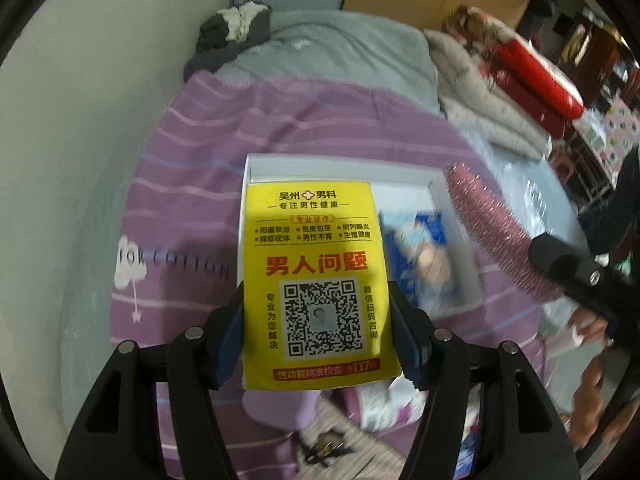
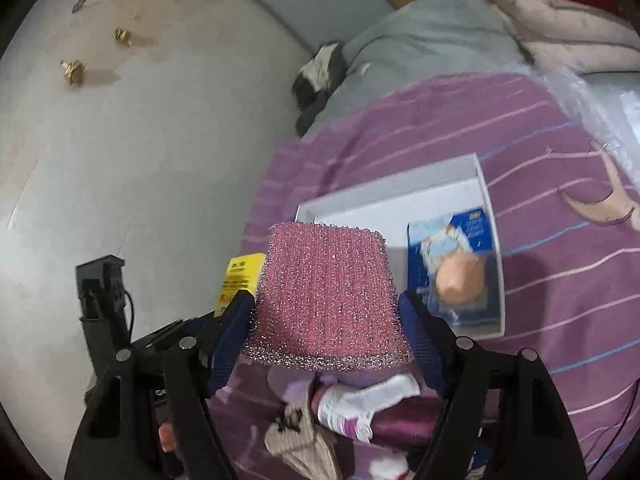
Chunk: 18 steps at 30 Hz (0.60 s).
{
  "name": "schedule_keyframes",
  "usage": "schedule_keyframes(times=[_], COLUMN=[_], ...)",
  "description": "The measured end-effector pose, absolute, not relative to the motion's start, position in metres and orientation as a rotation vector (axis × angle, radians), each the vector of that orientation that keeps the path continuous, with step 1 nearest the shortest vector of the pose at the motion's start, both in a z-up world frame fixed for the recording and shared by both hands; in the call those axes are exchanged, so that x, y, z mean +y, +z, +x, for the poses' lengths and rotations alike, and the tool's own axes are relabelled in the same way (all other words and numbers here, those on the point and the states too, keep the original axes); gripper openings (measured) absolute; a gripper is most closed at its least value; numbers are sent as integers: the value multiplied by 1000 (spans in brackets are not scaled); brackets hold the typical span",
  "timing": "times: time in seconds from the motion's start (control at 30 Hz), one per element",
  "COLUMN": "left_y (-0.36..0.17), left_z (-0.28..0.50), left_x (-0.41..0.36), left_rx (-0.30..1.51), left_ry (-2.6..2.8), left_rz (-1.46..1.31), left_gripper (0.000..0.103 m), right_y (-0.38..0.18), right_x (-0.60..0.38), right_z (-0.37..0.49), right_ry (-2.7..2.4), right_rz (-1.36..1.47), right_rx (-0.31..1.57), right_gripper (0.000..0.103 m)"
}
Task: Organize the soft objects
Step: 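Carry the yellow card into the tray and lower it with the left gripper while the right carries the sponge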
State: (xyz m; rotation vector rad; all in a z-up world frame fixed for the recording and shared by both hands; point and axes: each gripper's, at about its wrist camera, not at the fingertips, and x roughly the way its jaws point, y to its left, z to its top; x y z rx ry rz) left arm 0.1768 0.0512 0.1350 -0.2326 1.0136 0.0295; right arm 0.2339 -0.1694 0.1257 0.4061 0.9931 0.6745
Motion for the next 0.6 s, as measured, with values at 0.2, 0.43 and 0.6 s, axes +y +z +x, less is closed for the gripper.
schedule_keyframes(times=[0.2,0.43,0.6], left_y=[131,75,37], left_z=[193,210,222], left_x=[49,49,50], left_rx=[991,1033,1069], left_ry=[12,40,77], left_rz=[-265,-265,-245], left_gripper=[65,65,65], right_y=[133,80,45], right_x=[-161,-147,-145], right_z=[245,252,259], right_ry=[630,629,583], right_rz=[494,628,612], right_rx=[946,934,958], right_gripper=[75,75,75])
